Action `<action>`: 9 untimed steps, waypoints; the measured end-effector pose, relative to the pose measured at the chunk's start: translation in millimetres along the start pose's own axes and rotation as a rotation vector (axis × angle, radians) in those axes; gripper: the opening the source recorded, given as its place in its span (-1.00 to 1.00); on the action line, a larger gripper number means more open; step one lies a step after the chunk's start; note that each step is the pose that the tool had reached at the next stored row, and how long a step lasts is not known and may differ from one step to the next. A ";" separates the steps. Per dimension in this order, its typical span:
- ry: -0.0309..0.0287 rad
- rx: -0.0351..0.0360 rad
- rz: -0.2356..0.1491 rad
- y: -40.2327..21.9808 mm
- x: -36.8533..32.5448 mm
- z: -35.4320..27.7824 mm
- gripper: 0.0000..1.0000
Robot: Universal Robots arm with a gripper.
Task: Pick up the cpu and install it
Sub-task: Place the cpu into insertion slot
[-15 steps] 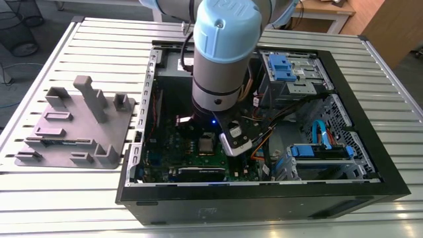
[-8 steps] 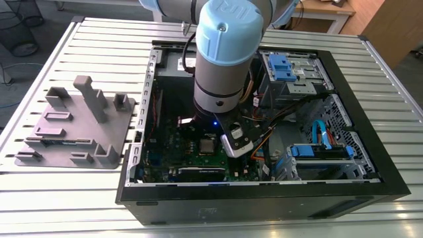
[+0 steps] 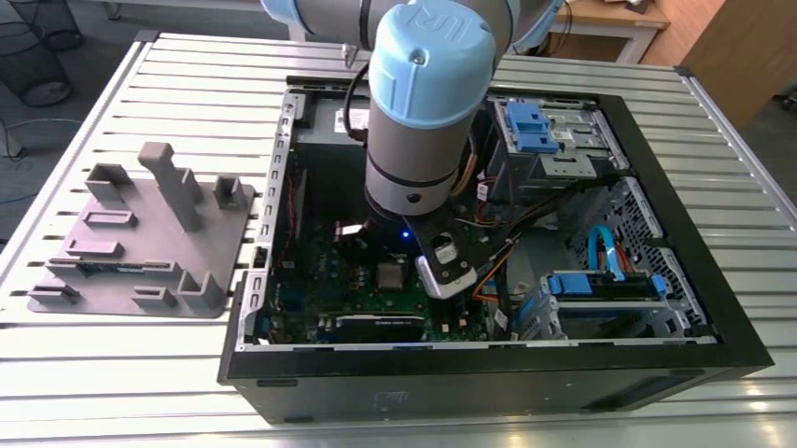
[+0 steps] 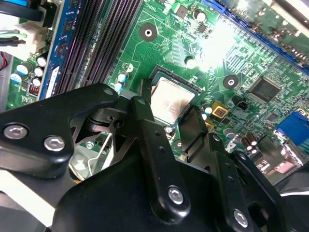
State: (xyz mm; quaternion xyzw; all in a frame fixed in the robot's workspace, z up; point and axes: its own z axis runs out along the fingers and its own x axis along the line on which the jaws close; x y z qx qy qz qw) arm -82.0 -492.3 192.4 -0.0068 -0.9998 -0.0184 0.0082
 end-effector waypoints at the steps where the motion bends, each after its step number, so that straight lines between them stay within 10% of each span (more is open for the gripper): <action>1: 0.0000 0.0000 0.000 -0.1 0.0 0.4 -0.06; 9: -0.0001 -0.0002 0.000 -0.1 0.0 1.4 -0.06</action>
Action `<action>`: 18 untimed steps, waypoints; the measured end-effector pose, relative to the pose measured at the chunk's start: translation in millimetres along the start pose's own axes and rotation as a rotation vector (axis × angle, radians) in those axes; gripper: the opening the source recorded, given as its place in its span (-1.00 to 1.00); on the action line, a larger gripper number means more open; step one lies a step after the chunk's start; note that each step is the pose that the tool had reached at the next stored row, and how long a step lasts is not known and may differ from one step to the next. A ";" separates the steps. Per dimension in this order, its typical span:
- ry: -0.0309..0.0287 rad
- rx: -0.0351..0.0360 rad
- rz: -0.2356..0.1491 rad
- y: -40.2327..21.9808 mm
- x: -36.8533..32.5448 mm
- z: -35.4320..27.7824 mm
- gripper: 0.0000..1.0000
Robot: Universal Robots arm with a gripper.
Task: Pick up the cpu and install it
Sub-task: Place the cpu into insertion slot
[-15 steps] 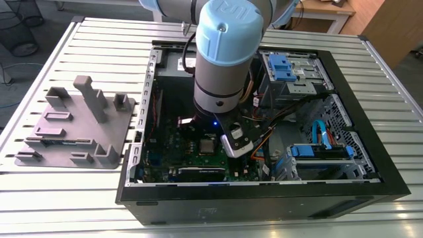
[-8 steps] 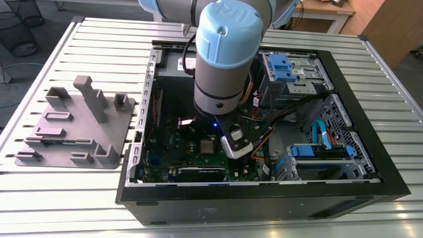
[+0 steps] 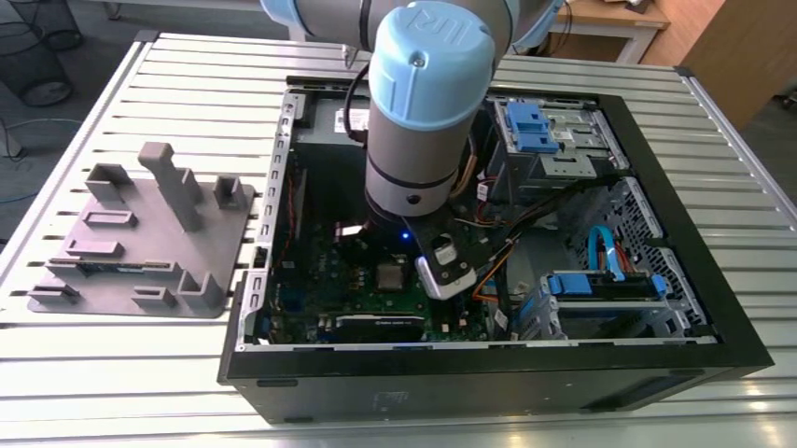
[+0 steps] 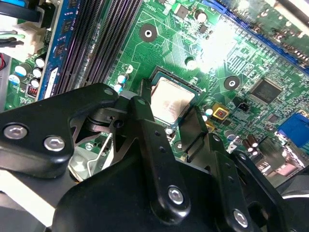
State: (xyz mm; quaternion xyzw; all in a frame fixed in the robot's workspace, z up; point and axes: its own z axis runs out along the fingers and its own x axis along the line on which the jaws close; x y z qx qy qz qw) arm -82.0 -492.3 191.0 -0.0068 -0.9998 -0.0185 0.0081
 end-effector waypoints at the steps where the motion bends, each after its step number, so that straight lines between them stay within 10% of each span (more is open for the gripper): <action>1: 0.0001 0.0002 0.000 0.0 0.0 0.1 -0.06; 18: 0.0001 0.0003 0.000 -0.1 0.2 2.5 -0.06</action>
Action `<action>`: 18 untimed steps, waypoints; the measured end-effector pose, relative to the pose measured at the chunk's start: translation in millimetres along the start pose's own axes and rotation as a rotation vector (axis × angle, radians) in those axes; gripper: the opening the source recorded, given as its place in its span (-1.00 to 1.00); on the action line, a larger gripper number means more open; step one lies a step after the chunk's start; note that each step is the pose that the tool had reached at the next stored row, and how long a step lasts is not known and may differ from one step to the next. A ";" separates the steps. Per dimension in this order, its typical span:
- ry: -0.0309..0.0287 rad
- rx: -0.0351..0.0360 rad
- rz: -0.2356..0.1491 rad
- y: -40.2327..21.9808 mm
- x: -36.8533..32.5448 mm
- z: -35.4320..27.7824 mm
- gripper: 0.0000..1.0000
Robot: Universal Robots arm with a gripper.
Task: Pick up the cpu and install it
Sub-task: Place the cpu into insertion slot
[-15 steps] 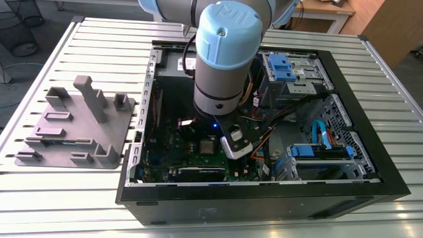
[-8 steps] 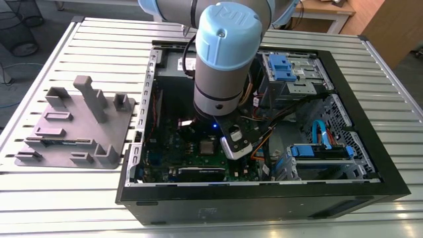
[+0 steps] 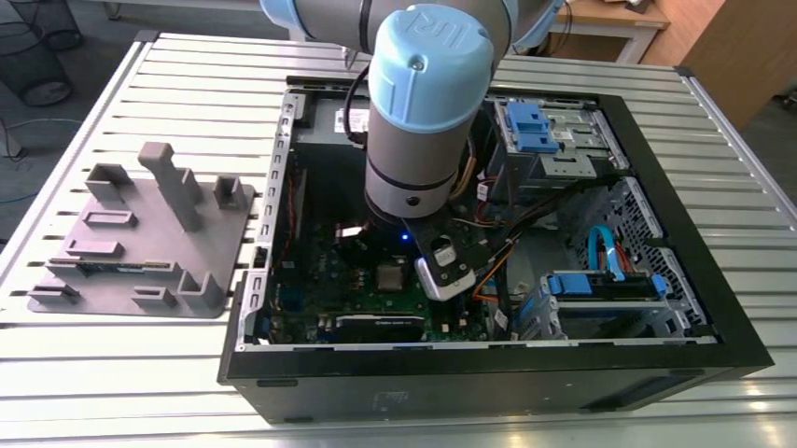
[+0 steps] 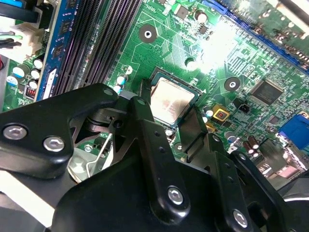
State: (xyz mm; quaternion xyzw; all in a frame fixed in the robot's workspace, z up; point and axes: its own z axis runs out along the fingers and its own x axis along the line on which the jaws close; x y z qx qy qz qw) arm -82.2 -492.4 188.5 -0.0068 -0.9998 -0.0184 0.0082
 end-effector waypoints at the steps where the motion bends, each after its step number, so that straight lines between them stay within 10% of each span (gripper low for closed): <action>1: 0.0000 -0.0001 0.000 0.0 0.0 0.0 -0.06; 18: 0.0000 -0.0001 0.000 0.0 -0.1 -0.3 0.09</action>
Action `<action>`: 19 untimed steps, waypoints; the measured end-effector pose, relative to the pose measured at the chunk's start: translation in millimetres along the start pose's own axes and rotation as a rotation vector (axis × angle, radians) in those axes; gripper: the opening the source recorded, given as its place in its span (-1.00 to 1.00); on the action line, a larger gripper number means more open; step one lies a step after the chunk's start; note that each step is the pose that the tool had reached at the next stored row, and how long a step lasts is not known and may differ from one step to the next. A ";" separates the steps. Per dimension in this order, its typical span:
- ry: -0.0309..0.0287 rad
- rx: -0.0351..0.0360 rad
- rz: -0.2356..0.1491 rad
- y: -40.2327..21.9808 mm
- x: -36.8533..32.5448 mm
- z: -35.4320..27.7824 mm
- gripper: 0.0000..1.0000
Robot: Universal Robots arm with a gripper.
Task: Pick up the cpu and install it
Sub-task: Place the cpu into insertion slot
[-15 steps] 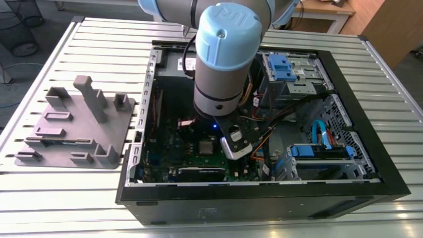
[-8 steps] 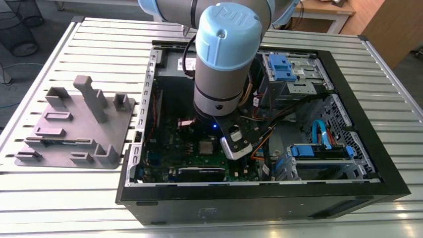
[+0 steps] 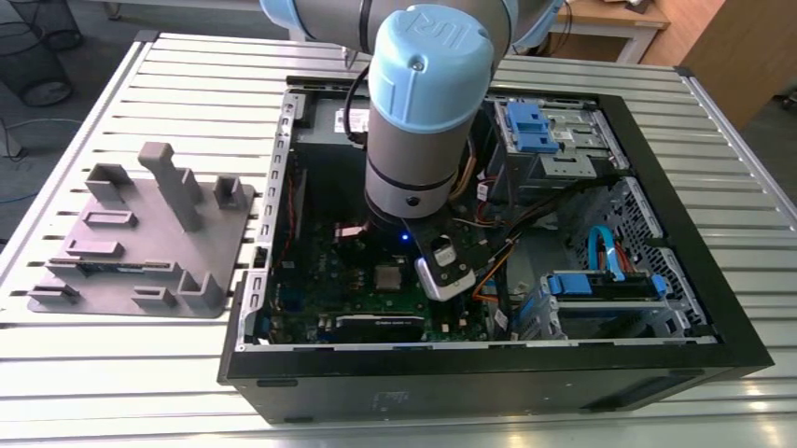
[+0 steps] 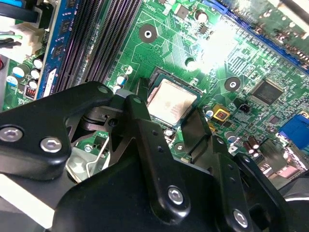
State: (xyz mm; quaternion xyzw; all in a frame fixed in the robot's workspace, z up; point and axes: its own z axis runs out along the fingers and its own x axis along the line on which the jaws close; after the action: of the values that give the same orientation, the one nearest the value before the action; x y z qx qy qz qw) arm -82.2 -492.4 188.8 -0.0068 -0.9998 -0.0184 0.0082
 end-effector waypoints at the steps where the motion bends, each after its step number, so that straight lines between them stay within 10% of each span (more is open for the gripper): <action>1: 0.0001 0.0003 0.000 0.0 0.0 -0.4 0.09; 19: 0.0000 0.0000 0.000 0.1 0.1 -4.0 -0.07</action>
State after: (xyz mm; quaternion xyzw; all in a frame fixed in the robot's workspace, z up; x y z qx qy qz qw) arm -82.2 -492.4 192.8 -0.0068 -0.9998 -0.0184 0.0082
